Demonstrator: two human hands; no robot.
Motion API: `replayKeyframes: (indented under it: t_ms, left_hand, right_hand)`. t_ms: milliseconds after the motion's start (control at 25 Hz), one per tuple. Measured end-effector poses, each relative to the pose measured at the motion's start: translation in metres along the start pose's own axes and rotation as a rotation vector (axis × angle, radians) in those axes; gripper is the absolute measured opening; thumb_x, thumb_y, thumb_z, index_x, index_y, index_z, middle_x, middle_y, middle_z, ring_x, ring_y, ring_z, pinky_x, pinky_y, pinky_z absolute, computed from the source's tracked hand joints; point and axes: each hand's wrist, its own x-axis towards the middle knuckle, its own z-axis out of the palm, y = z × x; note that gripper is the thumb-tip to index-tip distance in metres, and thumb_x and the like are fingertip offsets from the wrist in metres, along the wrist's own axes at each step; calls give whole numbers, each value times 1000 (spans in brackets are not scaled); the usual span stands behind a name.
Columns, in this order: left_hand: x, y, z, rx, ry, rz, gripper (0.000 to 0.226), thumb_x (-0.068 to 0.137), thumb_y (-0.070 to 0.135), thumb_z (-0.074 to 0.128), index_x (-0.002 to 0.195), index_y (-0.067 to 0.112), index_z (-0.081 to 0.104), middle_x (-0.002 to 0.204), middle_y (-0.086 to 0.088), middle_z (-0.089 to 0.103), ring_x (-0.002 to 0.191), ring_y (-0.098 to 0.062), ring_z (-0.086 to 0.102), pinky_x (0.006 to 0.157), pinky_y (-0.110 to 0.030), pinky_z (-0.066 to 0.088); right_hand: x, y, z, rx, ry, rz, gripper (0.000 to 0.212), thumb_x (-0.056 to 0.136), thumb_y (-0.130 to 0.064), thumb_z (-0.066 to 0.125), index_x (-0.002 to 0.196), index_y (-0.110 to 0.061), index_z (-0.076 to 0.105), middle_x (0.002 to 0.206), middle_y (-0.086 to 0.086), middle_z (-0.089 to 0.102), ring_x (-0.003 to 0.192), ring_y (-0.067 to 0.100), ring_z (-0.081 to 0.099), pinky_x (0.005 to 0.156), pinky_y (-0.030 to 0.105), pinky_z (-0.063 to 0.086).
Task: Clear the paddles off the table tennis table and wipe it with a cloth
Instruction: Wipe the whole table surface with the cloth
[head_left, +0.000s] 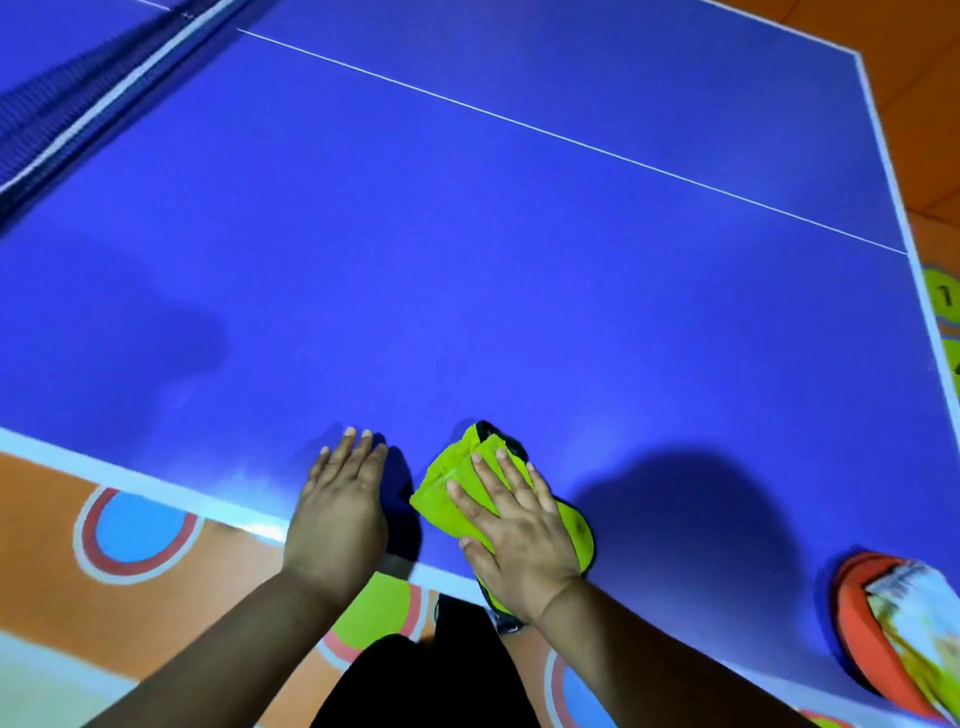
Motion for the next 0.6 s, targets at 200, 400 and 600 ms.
replayKeyframes:
  t_ms: [200,400,600]
  left_hand:
    - [-26,19,-6,-32,-98,4,66,75,4,35,141,6,39,149,-9,33,142,-21,20,114,-31,6]
    - [-6,52,-15,-41,-145,79,66,88,9,40,149,16,15,157,-1,8,144,-13,-1,114,-27,-4]
    - [38,76,-11,-10,-256,78,70,88,20,47,149,14,14,157,-2,7,144,-14,-1,115,-29,-4]
  right_hand:
    - [-65,-11,-1,10,-57,-106,61,83,-48,47,143,-43,34,156,-5,29,145,21,22,111,43,19]
    - [-86,24,-11,67,-25,30,67,76,-35,49,142,-39,39,154,-8,32,146,14,17,112,43,21]
    - [-47,57,-16,128,4,121,70,74,-36,49,142,-42,36,155,-11,28,146,15,18,114,44,18]
